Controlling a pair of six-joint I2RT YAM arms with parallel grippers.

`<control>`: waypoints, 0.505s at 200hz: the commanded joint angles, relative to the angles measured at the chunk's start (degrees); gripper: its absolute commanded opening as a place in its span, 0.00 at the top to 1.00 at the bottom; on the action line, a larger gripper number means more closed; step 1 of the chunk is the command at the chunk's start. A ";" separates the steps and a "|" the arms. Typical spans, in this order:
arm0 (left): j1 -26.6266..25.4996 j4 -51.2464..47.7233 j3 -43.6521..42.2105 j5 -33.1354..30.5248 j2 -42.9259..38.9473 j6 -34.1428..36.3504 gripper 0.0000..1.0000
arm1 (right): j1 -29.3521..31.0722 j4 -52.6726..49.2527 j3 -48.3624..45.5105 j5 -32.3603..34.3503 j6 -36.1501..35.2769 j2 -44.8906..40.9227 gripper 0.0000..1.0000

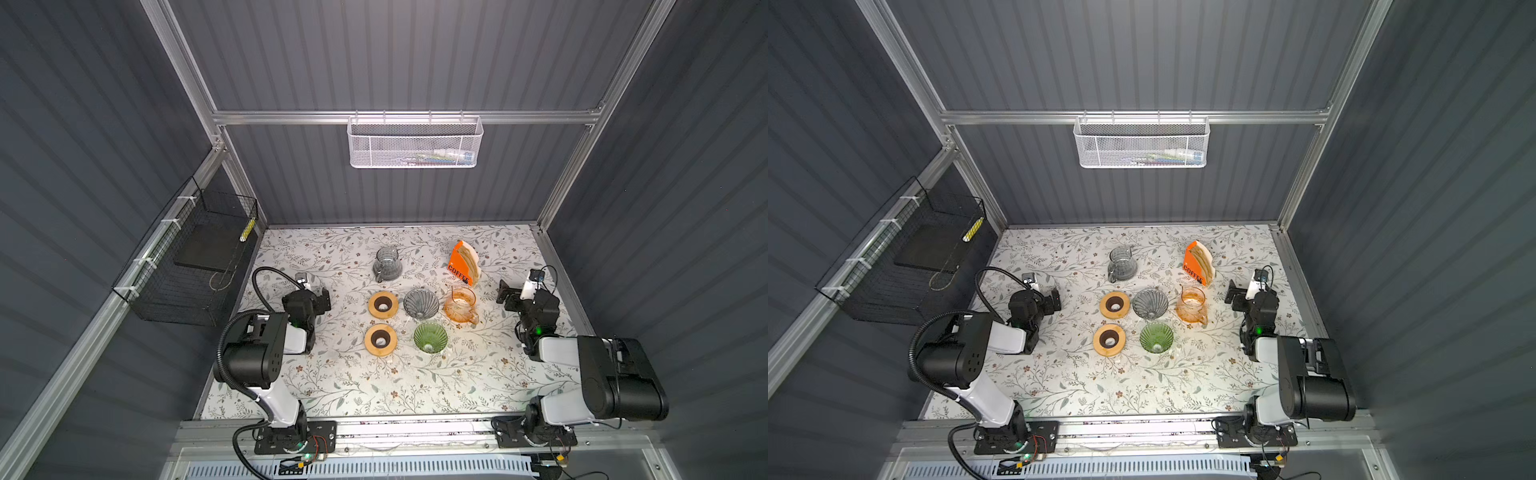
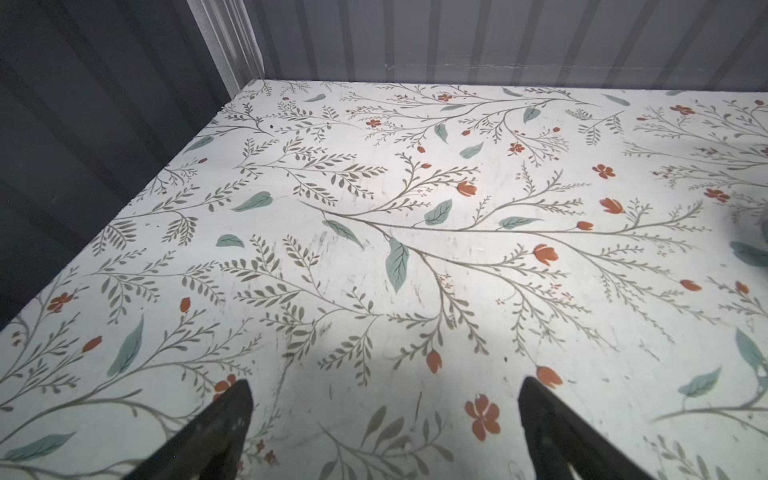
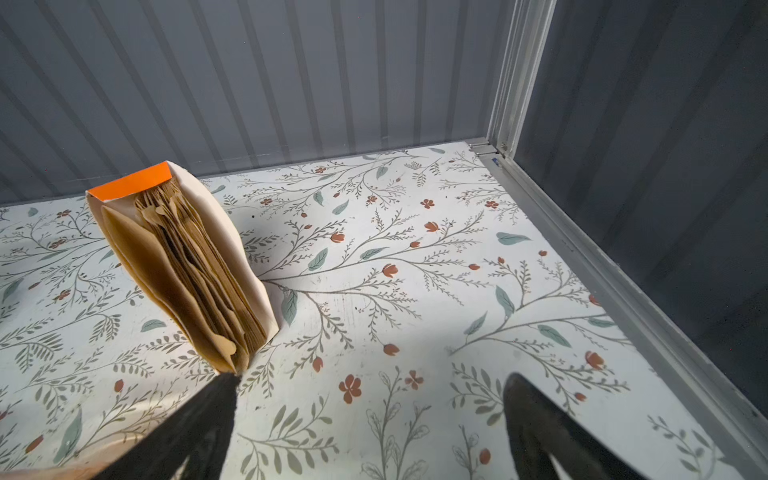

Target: Place the coffee filter in the dripper

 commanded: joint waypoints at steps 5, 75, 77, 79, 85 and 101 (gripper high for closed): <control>-0.10 -0.66 1.16 0.33 0.51 1.21 0.00 | 0.36 0.20 0.28 -0.26 -0.62 0.10 0.01; -0.10 -0.74 1.16 0.34 0.46 1.21 0.00 | 0.36 0.11 0.40 -0.32 -0.51 0.10 0.01; -0.10 -0.80 1.16 0.31 0.45 1.21 0.00 | 0.36 0.11 0.41 -0.32 -0.57 0.10 0.01; -0.10 -0.76 1.16 0.29 0.49 1.19 0.00 | 0.36 0.11 0.41 -0.30 -0.54 0.10 0.01; -0.10 -0.75 1.16 0.31 0.57 1.21 0.00 | 0.41 0.11 0.42 -0.32 -0.48 0.10 0.01; -0.10 -0.74 1.22 0.30 0.57 1.17 0.00 | 0.28 -0.14 0.50 -0.50 -0.48 0.19 0.01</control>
